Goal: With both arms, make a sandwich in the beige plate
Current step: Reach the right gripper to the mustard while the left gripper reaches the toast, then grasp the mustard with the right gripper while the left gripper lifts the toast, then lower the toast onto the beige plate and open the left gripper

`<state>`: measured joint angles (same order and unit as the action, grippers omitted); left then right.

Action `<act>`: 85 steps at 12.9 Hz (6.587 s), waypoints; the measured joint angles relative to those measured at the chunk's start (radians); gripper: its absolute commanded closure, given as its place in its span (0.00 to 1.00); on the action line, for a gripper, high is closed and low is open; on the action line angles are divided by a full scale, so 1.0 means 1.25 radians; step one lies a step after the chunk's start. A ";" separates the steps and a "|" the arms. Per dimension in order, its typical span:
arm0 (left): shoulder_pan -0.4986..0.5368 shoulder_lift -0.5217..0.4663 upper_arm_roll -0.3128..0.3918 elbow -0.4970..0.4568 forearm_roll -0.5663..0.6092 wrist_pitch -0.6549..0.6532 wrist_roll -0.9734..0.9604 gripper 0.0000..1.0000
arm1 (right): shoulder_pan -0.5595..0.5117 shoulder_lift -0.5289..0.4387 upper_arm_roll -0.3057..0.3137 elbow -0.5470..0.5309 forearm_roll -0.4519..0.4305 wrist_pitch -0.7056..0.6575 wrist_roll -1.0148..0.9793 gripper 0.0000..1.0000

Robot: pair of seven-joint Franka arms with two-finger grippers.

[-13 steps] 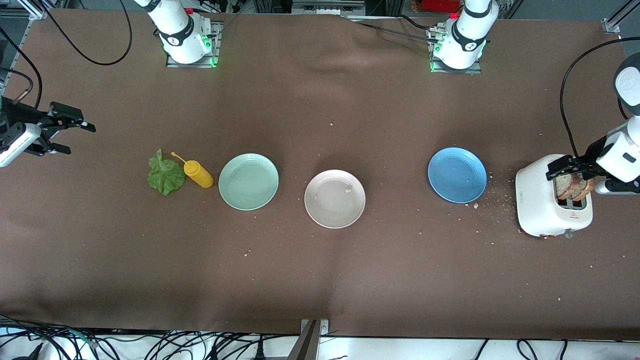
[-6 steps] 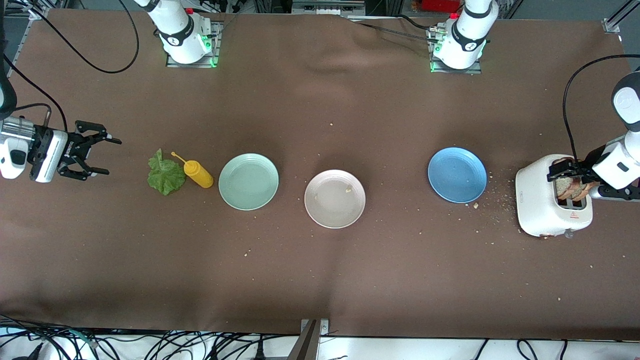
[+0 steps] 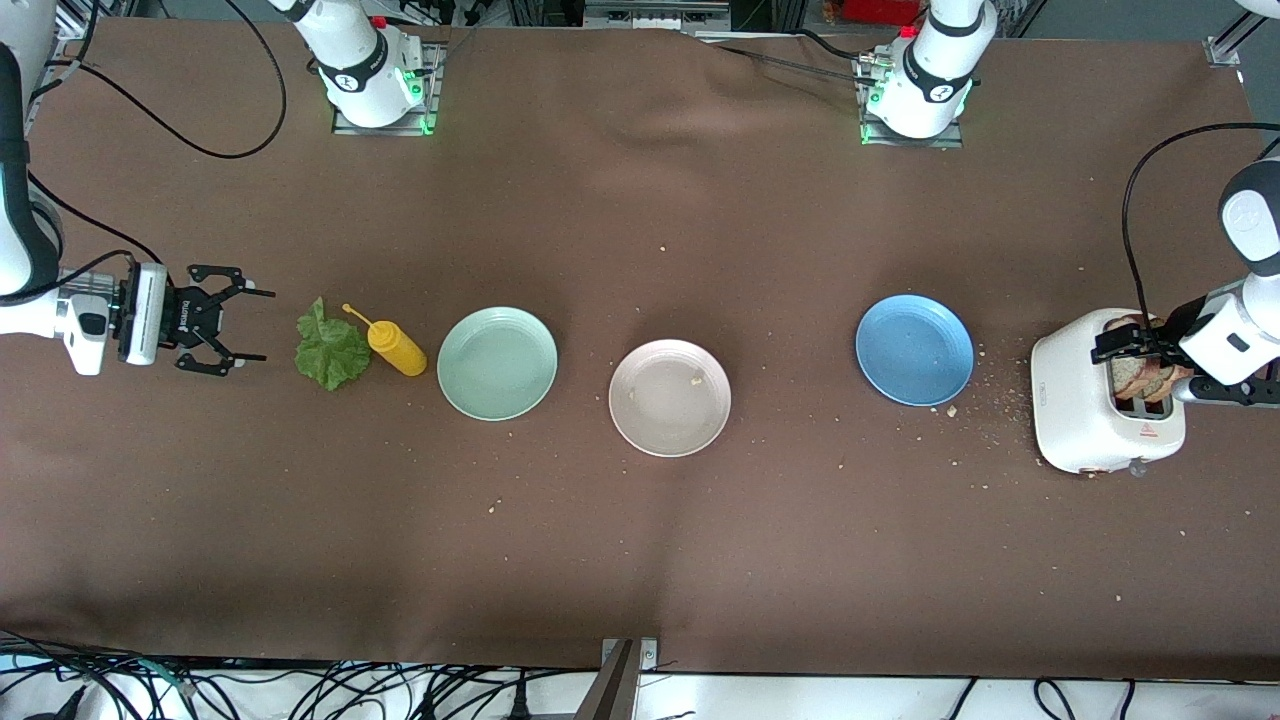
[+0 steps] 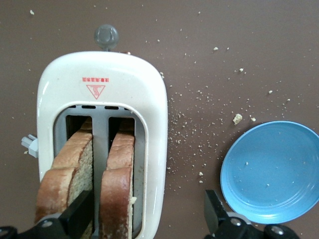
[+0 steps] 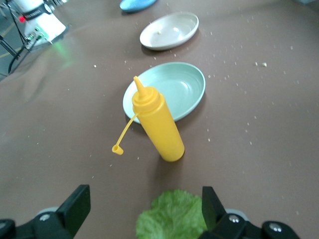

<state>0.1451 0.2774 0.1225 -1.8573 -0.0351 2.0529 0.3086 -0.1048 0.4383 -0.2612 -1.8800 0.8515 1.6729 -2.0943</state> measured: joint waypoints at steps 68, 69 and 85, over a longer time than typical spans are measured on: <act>-0.346 0.447 -0.177 0.293 -0.885 -0.039 0.041 0.00 | 0.053 0.265 -0.004 0.338 0.185 -0.327 0.082 1.00; -0.341 0.447 -0.173 0.293 -0.878 -0.039 0.042 0.00 | 0.054 0.265 -0.004 0.338 0.185 -0.327 0.082 1.00; -0.380 0.421 -0.174 0.302 -0.645 0.152 -0.196 0.00 | 0.060 0.266 -0.001 0.338 0.185 -0.325 0.111 1.00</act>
<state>-0.3301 0.8037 -0.0949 -1.4794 -0.8413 2.2424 0.0636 -0.0303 0.7704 -0.2630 -1.4574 1.0831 1.2671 -1.9555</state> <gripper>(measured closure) 0.000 0.952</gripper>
